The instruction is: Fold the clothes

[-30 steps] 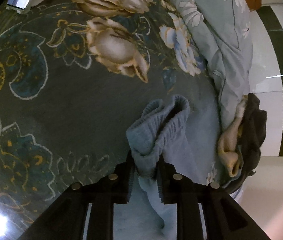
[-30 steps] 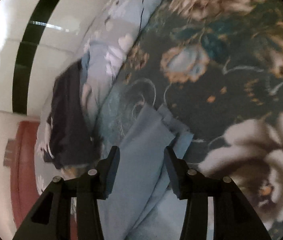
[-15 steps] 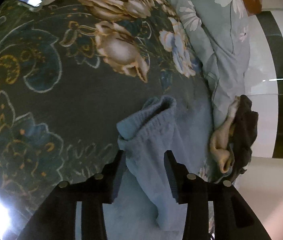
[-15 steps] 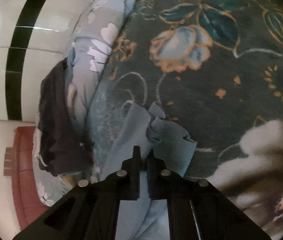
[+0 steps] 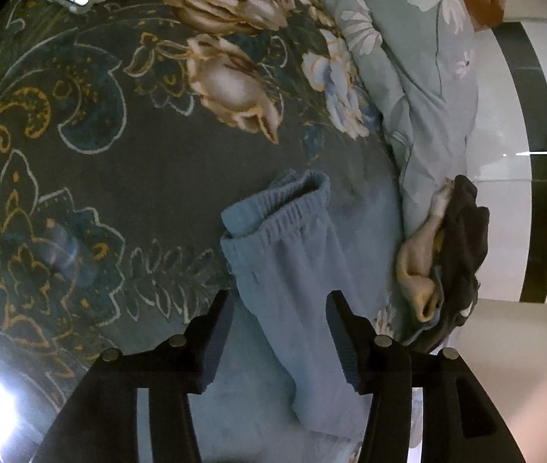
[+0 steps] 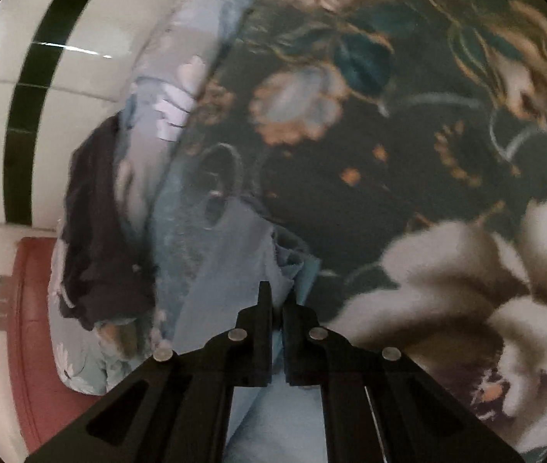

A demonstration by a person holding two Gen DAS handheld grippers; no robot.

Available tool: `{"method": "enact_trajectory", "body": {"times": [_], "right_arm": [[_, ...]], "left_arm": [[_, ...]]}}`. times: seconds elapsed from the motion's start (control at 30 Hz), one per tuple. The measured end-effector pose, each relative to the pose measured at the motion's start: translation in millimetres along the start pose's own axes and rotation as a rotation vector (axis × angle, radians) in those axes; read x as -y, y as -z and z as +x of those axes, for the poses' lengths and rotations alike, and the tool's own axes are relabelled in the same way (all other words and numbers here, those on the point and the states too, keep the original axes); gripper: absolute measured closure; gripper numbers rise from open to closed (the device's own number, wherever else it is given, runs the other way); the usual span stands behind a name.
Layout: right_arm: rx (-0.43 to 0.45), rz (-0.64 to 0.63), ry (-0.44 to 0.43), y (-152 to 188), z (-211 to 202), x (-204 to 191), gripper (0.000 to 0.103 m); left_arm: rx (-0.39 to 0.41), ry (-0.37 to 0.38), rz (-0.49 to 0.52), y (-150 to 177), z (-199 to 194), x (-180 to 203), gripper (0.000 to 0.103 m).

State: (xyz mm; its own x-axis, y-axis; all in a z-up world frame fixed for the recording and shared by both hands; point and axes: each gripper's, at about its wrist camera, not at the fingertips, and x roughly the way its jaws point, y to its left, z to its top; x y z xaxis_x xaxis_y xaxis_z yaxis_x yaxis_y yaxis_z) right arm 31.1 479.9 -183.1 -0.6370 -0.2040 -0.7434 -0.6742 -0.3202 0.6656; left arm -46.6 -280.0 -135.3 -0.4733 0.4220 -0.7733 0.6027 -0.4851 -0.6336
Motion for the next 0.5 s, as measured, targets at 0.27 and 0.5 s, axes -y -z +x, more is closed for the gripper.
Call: {"method": "enact_trajectory", "body": {"times": [0.27,0.5], "right_arm": [[-0.01,-0.041,-0.021,-2.4,-12.4,1.3,0.096],[-0.022,-0.024,-0.031,-7.8,-0.3,9.7,0.089]], "left_arm": [[0.01,-0.041,0.054,0.3,-15.9,1.8,0.044],[0.021,-0.039,0.008,1.8,-25.2,-13.1,0.044]]}}
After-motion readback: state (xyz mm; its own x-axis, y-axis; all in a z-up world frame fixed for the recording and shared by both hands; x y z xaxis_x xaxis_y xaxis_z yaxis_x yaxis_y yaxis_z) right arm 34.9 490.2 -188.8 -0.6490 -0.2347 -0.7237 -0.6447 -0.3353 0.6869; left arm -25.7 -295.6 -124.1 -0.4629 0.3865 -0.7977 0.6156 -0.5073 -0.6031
